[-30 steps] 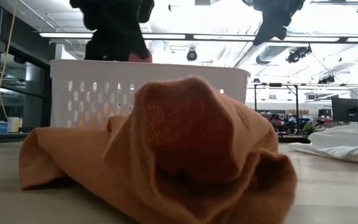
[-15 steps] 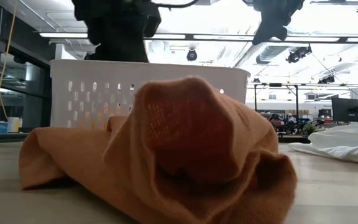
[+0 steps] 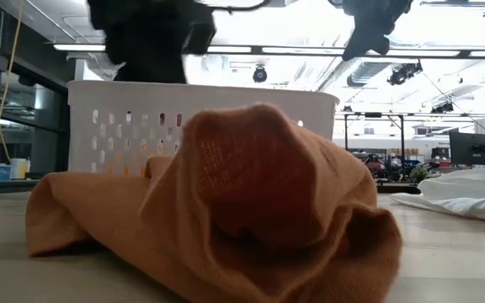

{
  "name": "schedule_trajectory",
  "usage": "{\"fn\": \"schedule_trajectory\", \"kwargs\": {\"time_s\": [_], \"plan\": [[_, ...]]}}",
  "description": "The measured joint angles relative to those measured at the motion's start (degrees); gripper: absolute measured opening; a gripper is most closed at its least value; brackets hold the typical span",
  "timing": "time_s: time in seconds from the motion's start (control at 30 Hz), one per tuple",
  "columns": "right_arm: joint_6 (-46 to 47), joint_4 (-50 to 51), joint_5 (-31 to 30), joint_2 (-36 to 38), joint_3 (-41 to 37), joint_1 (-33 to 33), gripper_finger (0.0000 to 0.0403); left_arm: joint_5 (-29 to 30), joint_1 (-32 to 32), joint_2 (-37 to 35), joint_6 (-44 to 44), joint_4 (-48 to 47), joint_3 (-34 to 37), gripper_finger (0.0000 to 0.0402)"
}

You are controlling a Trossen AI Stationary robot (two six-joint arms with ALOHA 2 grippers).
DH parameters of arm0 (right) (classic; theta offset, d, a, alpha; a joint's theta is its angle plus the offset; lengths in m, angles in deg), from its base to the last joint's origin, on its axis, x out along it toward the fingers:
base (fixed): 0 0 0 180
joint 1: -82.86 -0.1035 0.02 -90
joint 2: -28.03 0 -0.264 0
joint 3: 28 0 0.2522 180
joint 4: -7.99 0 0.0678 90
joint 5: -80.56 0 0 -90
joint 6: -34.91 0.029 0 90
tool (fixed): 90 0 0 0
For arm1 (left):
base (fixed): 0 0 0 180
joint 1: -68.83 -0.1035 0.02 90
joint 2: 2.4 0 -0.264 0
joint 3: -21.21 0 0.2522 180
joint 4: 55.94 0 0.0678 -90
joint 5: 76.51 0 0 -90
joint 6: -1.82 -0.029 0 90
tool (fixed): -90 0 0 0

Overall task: Pick and placing Produce into tupperware
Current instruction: Put the pink peach into the white basket

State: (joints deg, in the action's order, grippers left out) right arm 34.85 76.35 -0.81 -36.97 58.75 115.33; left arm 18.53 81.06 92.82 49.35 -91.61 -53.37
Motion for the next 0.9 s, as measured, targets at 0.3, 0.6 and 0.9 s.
{"fn": "schedule_trajectory", "kwargs": {"time_s": [0.3, 0.6, 0.9], "plan": [[0.03, 0.25, -0.03, 0.02, 0.00, 0.00, 0.0000, -0.09, 2.18, 1.26, 2.37, 0.85, 0.09, 0.0129], [0.06, 0.39, -0.09, 0.00, 0.00, 0.00, 0.0000, -0.11, 2.05, 1.46, 2.42, 1.53, 0.13, 0.0129], [0.06, 0.42, -0.09, 0.00, 0.00, 0.00, 0.0000, -1.83, 2.05, 1.46, 2.27, 1.77, 0.13, 0.0129]]}}
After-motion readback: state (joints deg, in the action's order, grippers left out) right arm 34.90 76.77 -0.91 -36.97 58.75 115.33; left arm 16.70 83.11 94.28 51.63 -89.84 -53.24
